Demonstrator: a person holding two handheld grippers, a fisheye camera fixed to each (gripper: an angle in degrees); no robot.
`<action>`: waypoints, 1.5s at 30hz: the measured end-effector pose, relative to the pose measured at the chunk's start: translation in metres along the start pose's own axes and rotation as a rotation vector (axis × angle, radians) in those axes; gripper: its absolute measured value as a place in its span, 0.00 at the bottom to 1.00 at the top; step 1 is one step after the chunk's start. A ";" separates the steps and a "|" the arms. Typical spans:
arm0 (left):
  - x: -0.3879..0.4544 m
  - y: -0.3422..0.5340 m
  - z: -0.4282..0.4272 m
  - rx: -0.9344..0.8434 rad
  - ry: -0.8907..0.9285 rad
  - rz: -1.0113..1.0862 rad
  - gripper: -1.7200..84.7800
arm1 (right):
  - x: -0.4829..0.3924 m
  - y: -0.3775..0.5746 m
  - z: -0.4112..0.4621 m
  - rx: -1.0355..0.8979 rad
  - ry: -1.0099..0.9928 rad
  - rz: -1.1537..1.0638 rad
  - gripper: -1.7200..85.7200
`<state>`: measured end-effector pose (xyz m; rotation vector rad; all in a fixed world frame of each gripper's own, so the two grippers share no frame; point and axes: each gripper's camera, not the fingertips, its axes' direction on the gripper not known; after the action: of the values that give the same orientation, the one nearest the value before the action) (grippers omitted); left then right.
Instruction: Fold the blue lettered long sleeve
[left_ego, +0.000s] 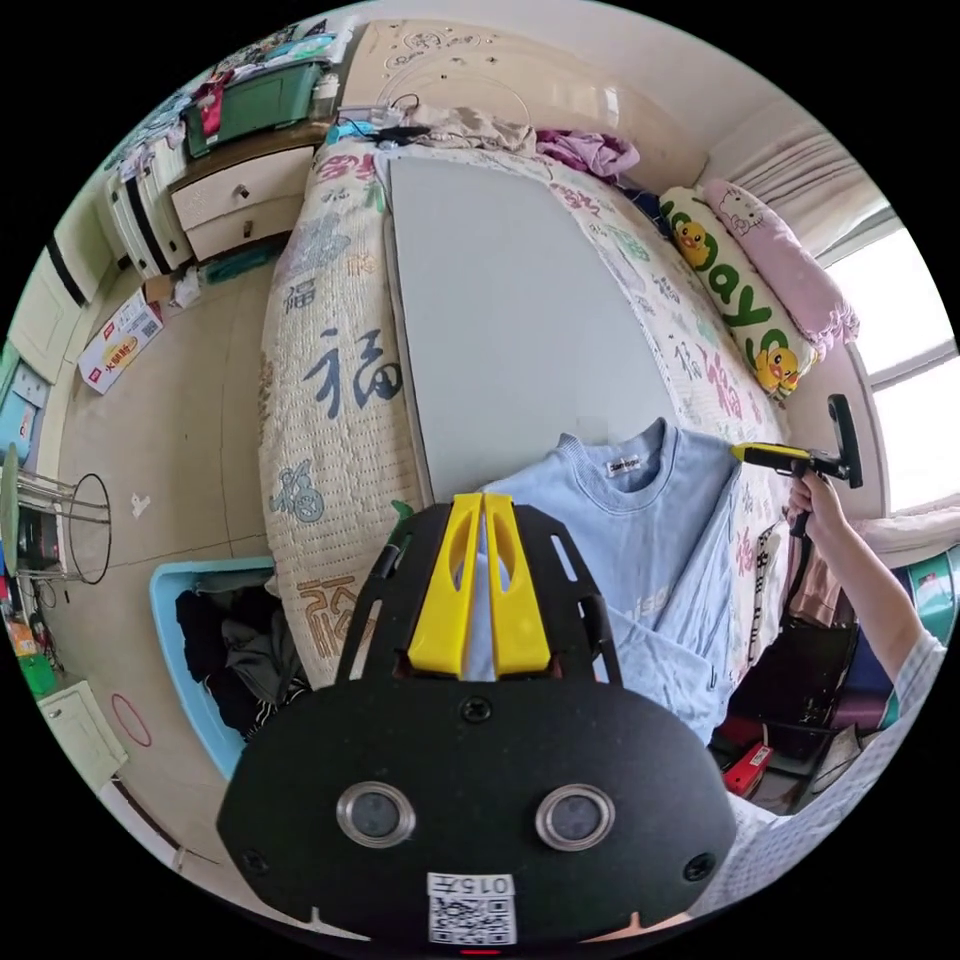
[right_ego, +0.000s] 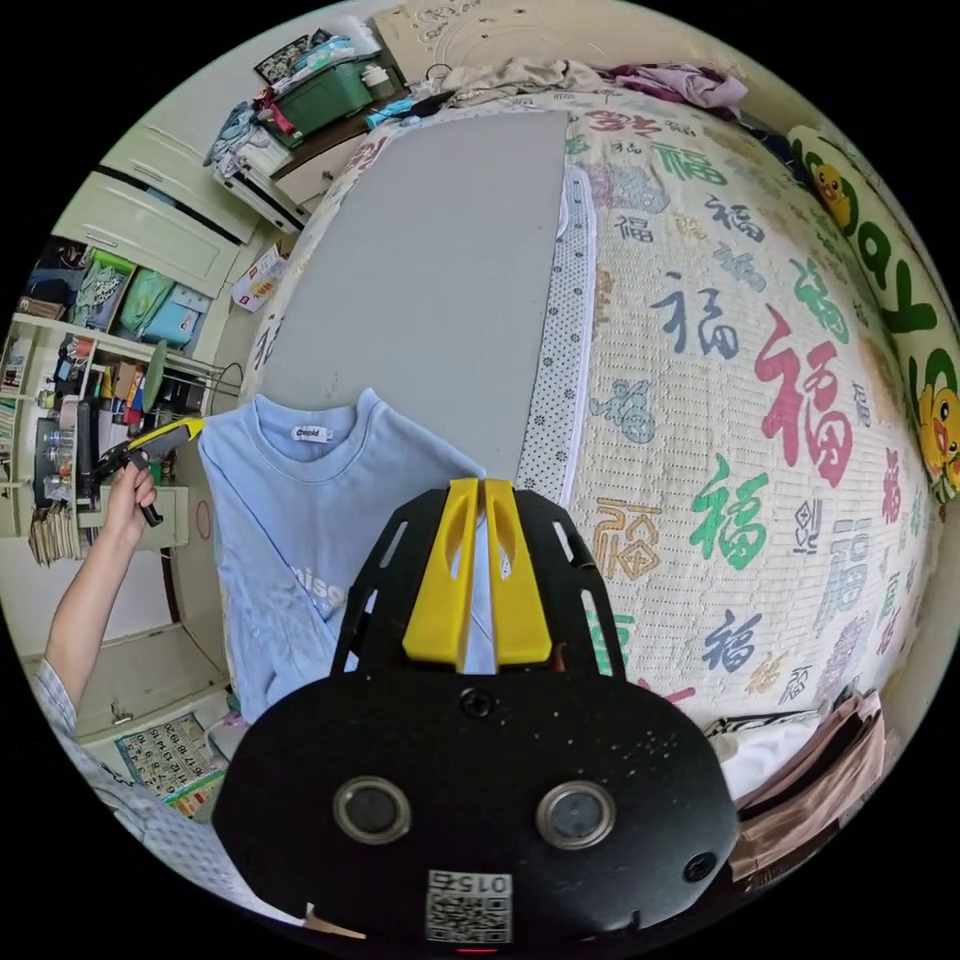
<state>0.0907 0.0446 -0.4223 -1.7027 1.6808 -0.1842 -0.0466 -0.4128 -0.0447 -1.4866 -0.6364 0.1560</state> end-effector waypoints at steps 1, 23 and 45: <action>0.000 0.000 -0.004 0.016 0.010 -0.003 0.01 | 0.002 0.005 -0.009 0.016 0.011 0.002 0.02; -0.008 0.485 0.037 -0.166 0.409 -0.459 0.01 | 0.065 0.507 0.023 -0.178 -0.380 0.326 0.02; -0.029 0.488 0.018 -0.143 0.277 -0.426 0.10 | 0.096 0.547 -0.089 -0.140 -0.299 0.388 0.08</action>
<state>-0.2994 0.1343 -0.7043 -2.2141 1.5261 -0.5313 0.2304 -0.3855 -0.5336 -1.7284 -0.5988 0.6538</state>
